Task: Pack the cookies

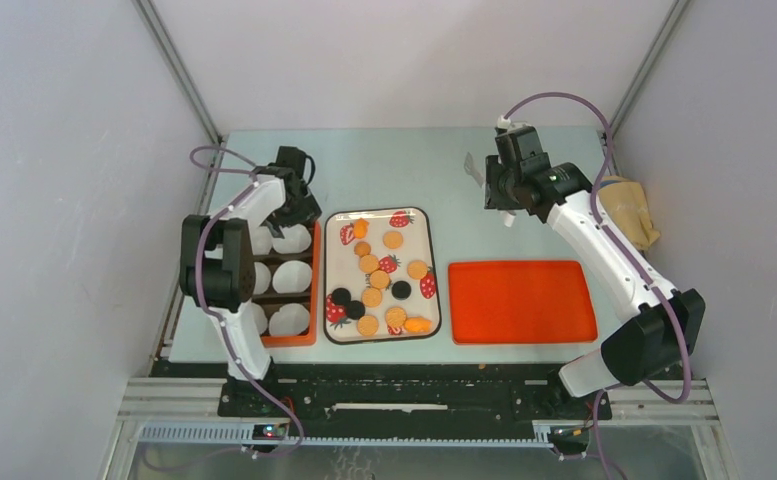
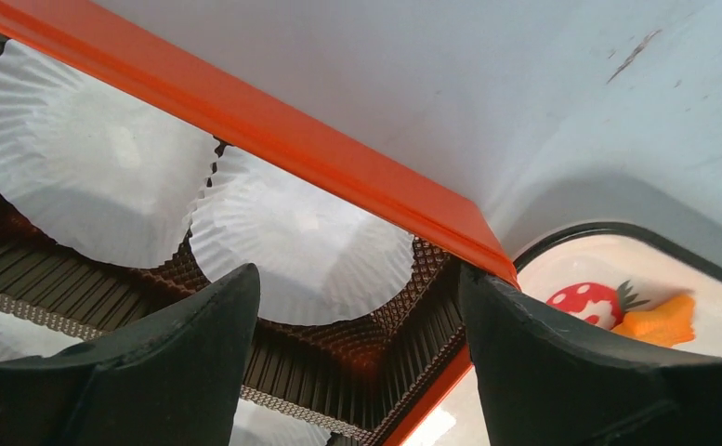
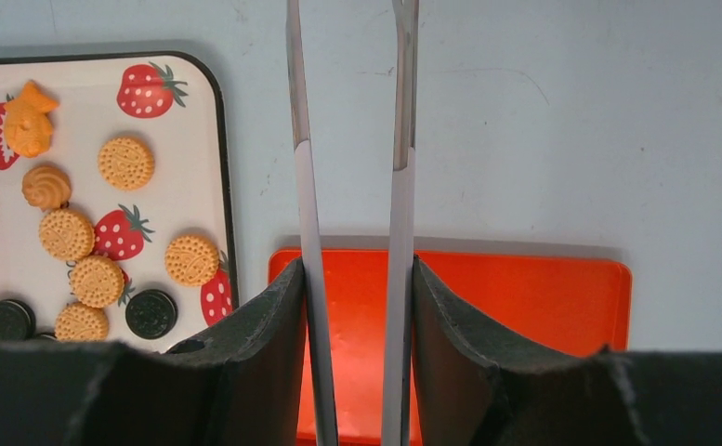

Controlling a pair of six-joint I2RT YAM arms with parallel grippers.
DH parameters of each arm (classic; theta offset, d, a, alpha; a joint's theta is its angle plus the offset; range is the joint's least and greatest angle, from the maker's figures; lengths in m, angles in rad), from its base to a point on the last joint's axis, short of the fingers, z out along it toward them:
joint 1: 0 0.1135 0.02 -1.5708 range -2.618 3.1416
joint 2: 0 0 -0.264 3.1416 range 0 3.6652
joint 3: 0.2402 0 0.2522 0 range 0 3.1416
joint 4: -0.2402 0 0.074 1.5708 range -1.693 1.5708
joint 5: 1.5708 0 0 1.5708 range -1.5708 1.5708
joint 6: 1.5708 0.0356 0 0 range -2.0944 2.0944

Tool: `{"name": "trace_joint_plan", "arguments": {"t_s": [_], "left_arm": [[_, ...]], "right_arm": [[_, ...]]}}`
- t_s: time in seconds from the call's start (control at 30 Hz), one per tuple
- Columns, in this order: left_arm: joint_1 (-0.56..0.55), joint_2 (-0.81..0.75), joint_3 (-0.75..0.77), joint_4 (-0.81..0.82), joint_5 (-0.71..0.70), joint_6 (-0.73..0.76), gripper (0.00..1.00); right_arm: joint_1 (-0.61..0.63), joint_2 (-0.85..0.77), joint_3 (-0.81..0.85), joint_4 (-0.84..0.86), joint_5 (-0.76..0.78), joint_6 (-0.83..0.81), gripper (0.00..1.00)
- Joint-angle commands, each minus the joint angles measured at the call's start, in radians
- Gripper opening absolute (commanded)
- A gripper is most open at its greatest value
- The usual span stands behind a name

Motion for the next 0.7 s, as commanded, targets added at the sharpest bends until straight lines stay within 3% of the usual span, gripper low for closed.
{"name": "trace_joint_plan", "arguments": {"t_s": [0.0, 0.2, 0.4, 0.67], "left_arm": [[0.003, 0.052, 0.125, 0.029, 0.043, -0.003, 0.84], [0.002, 0.188, 0.317, 0.022, 0.096, 0.004, 0.84], [0.003, 0.355, 0.618, -0.042, 0.18, 0.034, 0.84], [0.001, 0.565, 0.899, -0.002, 0.401, 0.048, 0.84]], "right_arm": [[0.003, -0.055, -0.004, 0.044, 0.008, 0.025, 0.36], [0.003, -0.049, -0.002, 0.05, 0.025, 0.019, 0.36], [0.003, -0.033, -0.005, 0.056, 0.033, 0.013, 0.36], [0.008, -0.036, 0.007, 0.061, 0.038, -0.008, 0.36]]}}
